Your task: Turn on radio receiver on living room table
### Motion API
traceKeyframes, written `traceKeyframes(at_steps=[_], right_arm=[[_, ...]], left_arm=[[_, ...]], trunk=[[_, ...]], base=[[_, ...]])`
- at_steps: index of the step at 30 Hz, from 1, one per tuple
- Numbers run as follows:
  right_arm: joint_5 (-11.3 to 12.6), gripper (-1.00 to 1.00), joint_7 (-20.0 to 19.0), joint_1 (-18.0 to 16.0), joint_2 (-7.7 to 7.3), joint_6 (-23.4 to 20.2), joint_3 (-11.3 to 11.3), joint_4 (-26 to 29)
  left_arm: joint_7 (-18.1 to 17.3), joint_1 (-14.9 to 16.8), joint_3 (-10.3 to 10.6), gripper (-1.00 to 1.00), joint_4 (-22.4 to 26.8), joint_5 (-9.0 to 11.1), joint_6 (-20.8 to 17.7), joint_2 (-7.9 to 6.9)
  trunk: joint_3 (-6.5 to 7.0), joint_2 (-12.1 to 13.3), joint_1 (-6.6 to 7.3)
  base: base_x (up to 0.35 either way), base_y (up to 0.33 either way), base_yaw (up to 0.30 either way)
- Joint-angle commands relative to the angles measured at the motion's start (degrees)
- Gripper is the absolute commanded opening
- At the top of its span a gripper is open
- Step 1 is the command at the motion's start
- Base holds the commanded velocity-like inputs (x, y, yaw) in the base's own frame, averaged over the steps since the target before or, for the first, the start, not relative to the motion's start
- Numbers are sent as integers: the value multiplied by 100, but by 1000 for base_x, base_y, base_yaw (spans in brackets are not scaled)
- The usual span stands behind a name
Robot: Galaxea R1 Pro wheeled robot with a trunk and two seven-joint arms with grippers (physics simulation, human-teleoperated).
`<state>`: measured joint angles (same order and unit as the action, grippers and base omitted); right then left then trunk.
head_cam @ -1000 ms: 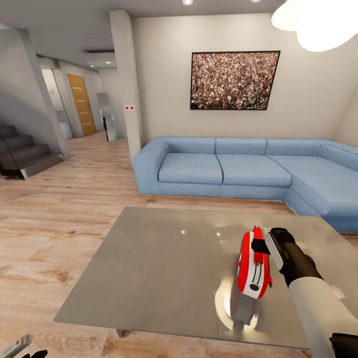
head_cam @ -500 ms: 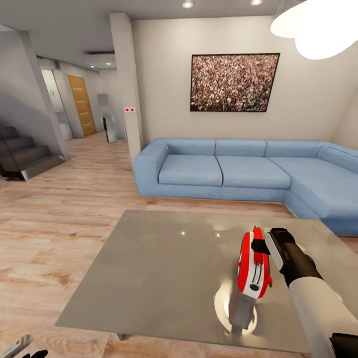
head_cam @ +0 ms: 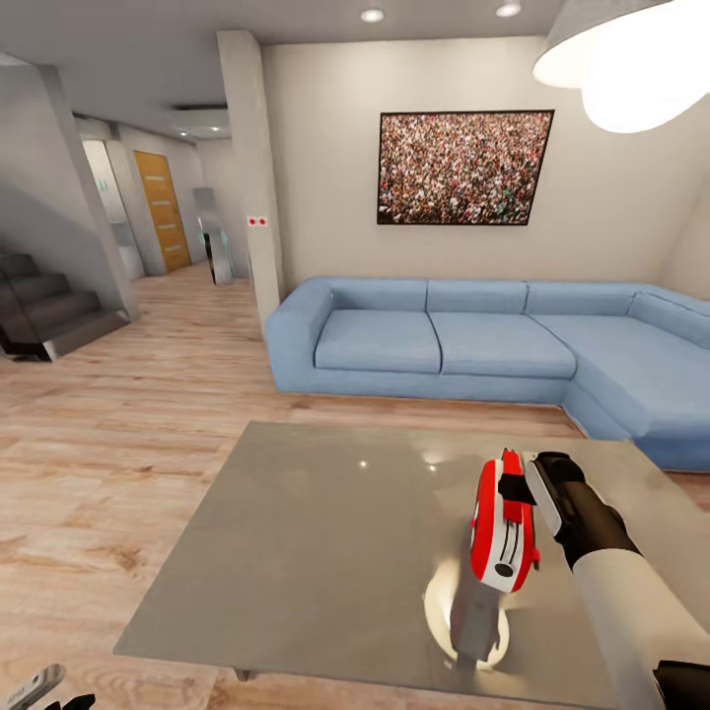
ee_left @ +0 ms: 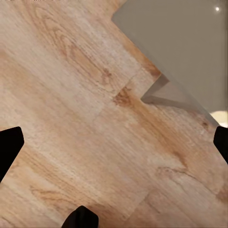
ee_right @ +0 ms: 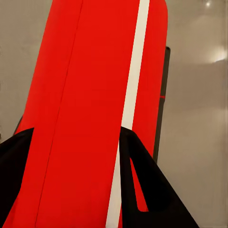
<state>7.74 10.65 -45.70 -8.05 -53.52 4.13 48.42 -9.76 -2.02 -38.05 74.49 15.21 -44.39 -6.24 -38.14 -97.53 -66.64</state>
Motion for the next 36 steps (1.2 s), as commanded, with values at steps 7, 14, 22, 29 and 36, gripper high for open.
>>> traceKeyframes(at_steps=[7, 14, 22, 29, 36], right_arm=[[-1, -100, -1, -1, -2, 0, 0, 0], [-1, -100, 7, -1, -3, 0, 0, 0], [-1, -100, 8, -1, -1, 0, 0, 0], [-1, -100, 8, -1, -1, 0, 1, -3], [-1, -100, 8, -1, 4, 0, 0, -6]], left_arm=[[0, 0, 3, 100, 1, 0, 0, 0], [-3, 0, 8, 100, 0, 0, 0, 0], [-5, 0, 8, 100, 1, 1, 0, 3], [-6, 0, 14, 100, 4, 2, 0, 8], [-4, 0, 17, 100, 0, 0, 0, 9]], trunk=[[126, 282, 155], [252, 563, 308], [396, 884, 484], [521, 1164, 638], [647, 1445, 791]], base=[[0, 0, 0], [0, 0, 0], [0, 0, 0], [0, 0, 0], [0, 0, 0]])
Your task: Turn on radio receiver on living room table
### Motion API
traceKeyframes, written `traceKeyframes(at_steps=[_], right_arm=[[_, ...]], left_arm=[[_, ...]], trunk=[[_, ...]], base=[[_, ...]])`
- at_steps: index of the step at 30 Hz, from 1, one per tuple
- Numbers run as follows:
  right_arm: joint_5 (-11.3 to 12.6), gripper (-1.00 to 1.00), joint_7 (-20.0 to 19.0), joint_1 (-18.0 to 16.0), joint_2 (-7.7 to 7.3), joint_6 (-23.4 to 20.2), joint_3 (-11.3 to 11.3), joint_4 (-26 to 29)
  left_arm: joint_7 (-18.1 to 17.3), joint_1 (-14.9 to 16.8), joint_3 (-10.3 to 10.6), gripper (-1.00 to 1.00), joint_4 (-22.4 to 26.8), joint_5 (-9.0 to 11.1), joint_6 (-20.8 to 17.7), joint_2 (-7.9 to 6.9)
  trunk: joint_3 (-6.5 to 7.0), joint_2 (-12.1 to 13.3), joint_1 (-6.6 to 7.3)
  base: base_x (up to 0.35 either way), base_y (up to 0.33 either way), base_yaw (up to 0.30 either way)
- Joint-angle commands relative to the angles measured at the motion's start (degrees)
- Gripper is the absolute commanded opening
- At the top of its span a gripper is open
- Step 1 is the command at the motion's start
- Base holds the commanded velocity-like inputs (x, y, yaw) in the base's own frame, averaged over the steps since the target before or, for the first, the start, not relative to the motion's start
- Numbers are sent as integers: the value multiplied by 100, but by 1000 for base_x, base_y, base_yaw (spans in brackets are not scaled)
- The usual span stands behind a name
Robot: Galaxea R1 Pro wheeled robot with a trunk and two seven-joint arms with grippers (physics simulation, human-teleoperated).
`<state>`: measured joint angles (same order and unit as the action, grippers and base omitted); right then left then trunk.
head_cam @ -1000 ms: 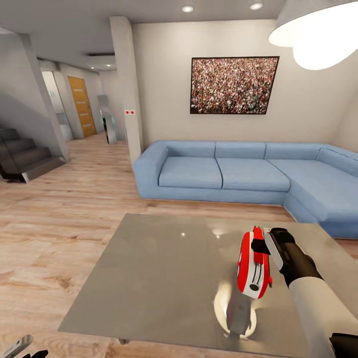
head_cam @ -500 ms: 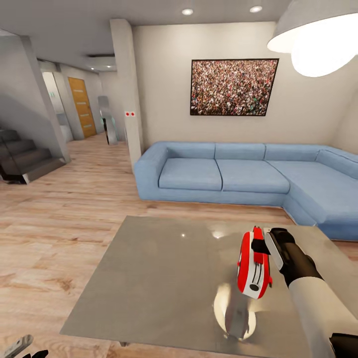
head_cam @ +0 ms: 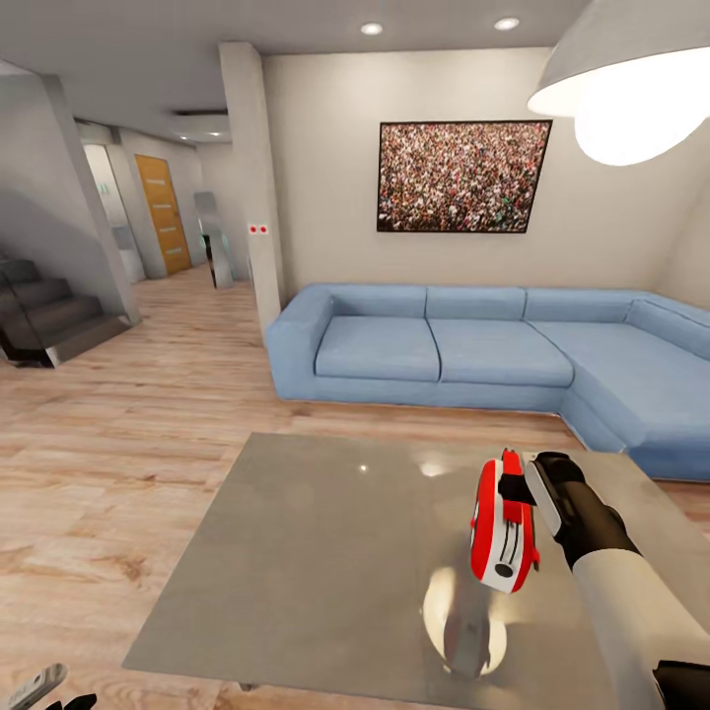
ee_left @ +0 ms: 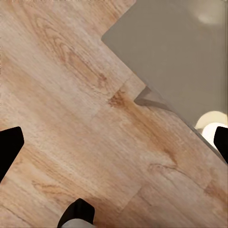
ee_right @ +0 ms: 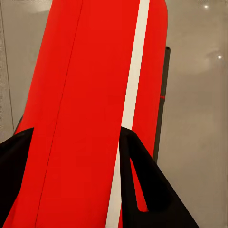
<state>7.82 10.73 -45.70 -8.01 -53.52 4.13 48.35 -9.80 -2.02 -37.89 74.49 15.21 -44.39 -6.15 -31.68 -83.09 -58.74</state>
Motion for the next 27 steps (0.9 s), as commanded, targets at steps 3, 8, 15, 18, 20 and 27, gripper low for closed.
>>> traceKeyframes(at_steps=[3, 8, 15, 18, 20, 27], right_arm=[[-8, -100, -1, -1, 1, 0, 0, 1], [-8, -100, -1, -1, 0, 0, 0, -1], [-8, -100, -1, -1, 0, 0, 0, -1], [-8, -100, -1, -2, 1, 0, 0, -1], [-8, -100, -1, -1, 1, 0, 0, -1], [-11, -100, -1, -1, 1, 0, 0, -1]], left_arm=[[0, 0, 0, 100, 3, 0, 0, 0], [-2, 0, 0, 100, 1, 1, 0, 0], [-1, 0, 0, 100, 3, 1, -5, -1], [-2, 0, 0, 100, 4, 2, -5, 0], [0, 0, 0, 100, 4, 3, -7, 0], [-2, 0, 0, 100, 1, 2, -4, 0]], trunk=[[55, 122, 67], [144, 322, 177], [270, 603, 330], [324, 723, 396], [360, 803, 440], [486, 1084, 594]], base=[[0, 0, 0], [0, 0, 0], [0, 0, 0], [0, 0, 0], [0, 0, 0], [0, 0, 0]])
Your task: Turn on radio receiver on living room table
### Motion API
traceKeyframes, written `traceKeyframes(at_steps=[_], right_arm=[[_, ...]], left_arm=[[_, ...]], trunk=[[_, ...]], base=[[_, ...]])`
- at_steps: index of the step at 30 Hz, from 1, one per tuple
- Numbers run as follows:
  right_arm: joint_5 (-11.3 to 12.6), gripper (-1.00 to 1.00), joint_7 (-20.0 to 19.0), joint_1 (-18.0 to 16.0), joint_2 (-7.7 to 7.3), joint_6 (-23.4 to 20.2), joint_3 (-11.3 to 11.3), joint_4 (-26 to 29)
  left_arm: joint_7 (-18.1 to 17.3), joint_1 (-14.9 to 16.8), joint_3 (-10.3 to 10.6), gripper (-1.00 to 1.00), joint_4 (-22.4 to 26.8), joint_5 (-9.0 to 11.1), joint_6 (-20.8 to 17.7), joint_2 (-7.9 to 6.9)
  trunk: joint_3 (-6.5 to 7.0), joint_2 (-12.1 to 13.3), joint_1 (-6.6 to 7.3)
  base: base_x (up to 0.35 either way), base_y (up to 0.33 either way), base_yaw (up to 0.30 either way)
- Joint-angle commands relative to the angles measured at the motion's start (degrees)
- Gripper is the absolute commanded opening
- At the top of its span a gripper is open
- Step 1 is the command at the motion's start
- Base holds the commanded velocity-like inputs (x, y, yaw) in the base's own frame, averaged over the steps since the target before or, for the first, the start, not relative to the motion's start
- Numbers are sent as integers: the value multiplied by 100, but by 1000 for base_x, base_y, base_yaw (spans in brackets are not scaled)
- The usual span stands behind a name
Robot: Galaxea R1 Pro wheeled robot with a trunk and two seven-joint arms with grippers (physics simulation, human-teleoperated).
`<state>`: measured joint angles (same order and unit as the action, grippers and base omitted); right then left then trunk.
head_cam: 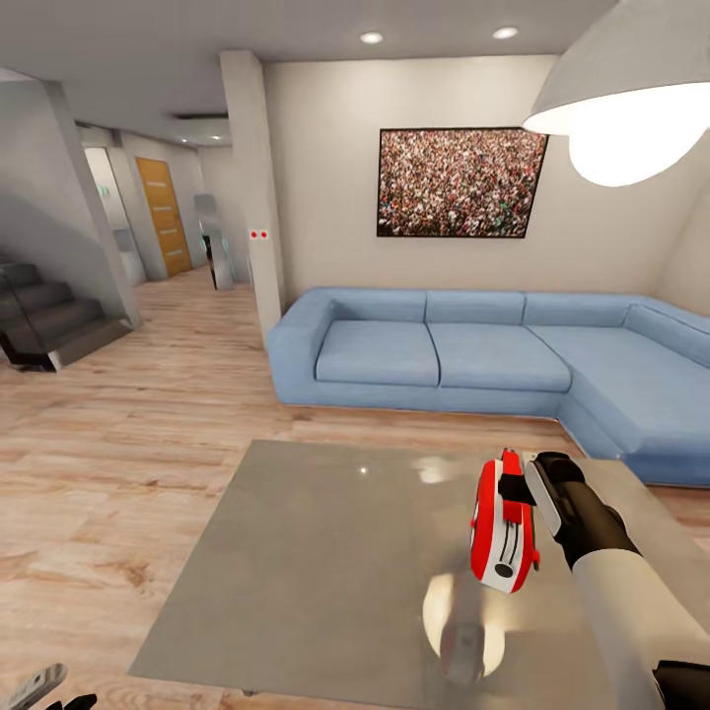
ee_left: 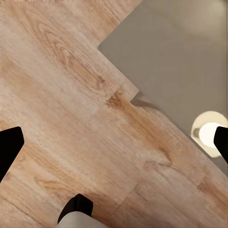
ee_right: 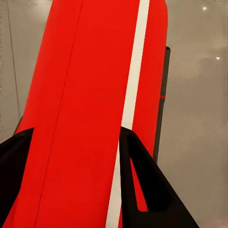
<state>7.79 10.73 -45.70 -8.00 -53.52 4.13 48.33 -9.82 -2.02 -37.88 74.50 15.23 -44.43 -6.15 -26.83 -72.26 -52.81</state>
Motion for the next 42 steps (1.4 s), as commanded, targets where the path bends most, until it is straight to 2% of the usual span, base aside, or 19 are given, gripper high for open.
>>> traceKeyframes(at_steps=[1, 42], right_arm=[[-7, -100, -1, -1, 0, 0, 0, 1], [-14, -100, -10, -1, 0, 0, -8, 1]], left_arm=[[-1, 0, 0, 100, 1, -1, 0, 0], [-2, 0, 0, 100, 0, 4, -4, 24]], trunk=[[19, 41, 23], [755, 1686, 923]], base=[[0, 0, 0], [0, 0, 0]])
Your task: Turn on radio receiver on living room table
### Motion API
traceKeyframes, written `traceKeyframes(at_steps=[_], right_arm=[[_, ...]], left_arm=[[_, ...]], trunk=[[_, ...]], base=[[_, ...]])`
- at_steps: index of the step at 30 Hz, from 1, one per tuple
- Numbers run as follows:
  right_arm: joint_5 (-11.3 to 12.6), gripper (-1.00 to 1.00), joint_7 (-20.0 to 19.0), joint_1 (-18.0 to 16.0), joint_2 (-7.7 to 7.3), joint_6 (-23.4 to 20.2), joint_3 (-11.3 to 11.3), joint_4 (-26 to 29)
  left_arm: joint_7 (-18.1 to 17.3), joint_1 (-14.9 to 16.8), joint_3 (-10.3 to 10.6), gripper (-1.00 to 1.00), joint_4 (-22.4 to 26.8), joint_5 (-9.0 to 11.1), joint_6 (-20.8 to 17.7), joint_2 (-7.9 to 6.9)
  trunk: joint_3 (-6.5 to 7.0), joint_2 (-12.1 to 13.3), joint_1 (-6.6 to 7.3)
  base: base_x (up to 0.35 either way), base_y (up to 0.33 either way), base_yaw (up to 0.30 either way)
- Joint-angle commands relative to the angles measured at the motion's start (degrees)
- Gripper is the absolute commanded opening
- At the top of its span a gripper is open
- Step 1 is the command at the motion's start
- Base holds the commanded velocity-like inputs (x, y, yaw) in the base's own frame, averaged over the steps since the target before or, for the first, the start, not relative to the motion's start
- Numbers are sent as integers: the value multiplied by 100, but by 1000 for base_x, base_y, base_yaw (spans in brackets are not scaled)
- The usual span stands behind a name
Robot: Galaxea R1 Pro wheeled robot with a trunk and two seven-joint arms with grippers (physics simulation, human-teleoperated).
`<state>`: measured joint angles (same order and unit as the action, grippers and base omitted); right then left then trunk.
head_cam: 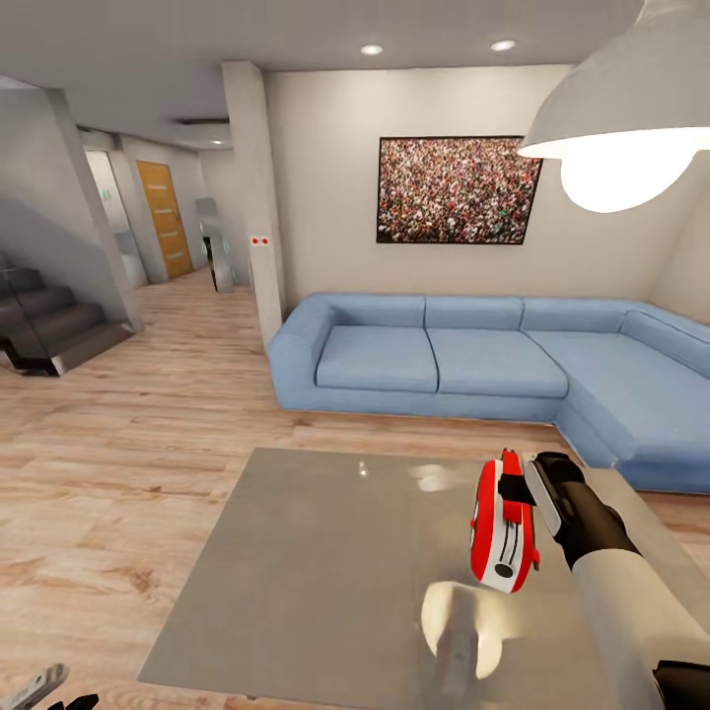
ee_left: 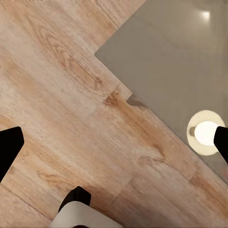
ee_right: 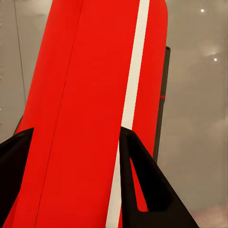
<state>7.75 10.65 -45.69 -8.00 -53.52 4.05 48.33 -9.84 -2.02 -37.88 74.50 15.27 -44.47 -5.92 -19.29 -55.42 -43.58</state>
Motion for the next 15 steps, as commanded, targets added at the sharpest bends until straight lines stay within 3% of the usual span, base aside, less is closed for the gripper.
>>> traceKeyframes(at_steps=[1, 15], right_arm=[[-11, -100, -1, -1, 0, 0, 0, 1], [-4, -100, -1, -1, 0, 0, 1, -4]], left_arm=[[0, 0, 0, 100, 1, 0, 0, 1], [0, -1, 0, 100, 1, -3, 0, 3]], trunk=[[19, 41, 23], [270, 603, 330]], base=[[0, 0, 0], [0, 0, 0]])
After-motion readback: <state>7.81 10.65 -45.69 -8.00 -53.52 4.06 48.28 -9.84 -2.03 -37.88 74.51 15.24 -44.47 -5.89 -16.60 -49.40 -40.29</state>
